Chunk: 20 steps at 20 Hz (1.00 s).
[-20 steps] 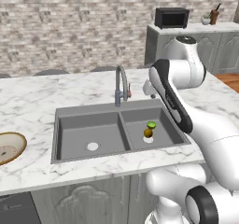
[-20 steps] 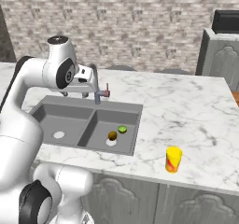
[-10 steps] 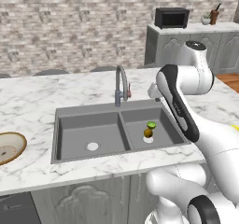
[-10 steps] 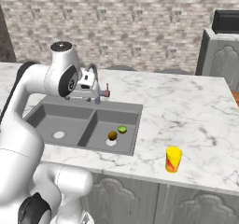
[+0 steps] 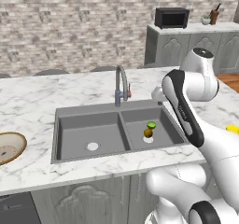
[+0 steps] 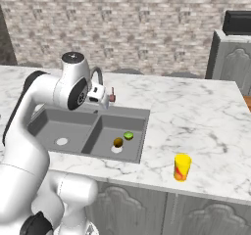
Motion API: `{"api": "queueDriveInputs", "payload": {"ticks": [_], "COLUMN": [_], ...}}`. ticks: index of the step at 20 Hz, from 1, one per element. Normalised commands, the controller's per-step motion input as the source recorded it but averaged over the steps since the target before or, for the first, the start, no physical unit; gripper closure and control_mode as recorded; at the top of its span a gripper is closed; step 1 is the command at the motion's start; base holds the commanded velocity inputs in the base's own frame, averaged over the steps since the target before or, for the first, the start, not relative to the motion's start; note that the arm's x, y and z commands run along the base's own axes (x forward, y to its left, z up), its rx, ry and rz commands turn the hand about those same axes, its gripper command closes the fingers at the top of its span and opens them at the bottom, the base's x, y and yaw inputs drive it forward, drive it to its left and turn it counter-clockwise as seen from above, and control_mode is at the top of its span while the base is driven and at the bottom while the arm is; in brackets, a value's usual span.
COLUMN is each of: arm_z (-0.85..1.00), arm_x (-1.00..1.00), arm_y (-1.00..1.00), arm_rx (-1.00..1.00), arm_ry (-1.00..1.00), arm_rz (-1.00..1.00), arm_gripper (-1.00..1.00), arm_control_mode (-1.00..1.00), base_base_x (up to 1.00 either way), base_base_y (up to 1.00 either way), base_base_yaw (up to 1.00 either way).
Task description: Remove the kiwi and lemon from the sink. Then move the bowl and cup from the counter to the sink for washing.
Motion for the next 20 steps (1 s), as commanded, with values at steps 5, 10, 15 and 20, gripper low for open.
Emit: {"api": "queueDriveInputs", "payload": {"ticks": [5,10,15,20], "arm_z": [-0.18,-0.13,-0.13,-0.14], "arm_x": [0.0,0.0,-0.02,-0.03], "arm_y": [0.0,-0.02,-0.08,-0.1], "arm_rx": [0.0,0.0,0.0,0.0], "arm_ry": [0.0,0.0,0.0,0.0], "arm_rz": [-0.02,-0.01,0.0,0.0], "arm_gripper": [-1.0,-1.0,-1.0,-1.0], "arm_control_mode": [-1.0,-1.0,-1.0,-1.0], "base_base_x": [0.0,0.0,0.0,0.0], "base_base_y": [0.0,0.0,0.0,0.0], "base_base_yaw": [0.0,0.0,0.0,0.0]}}
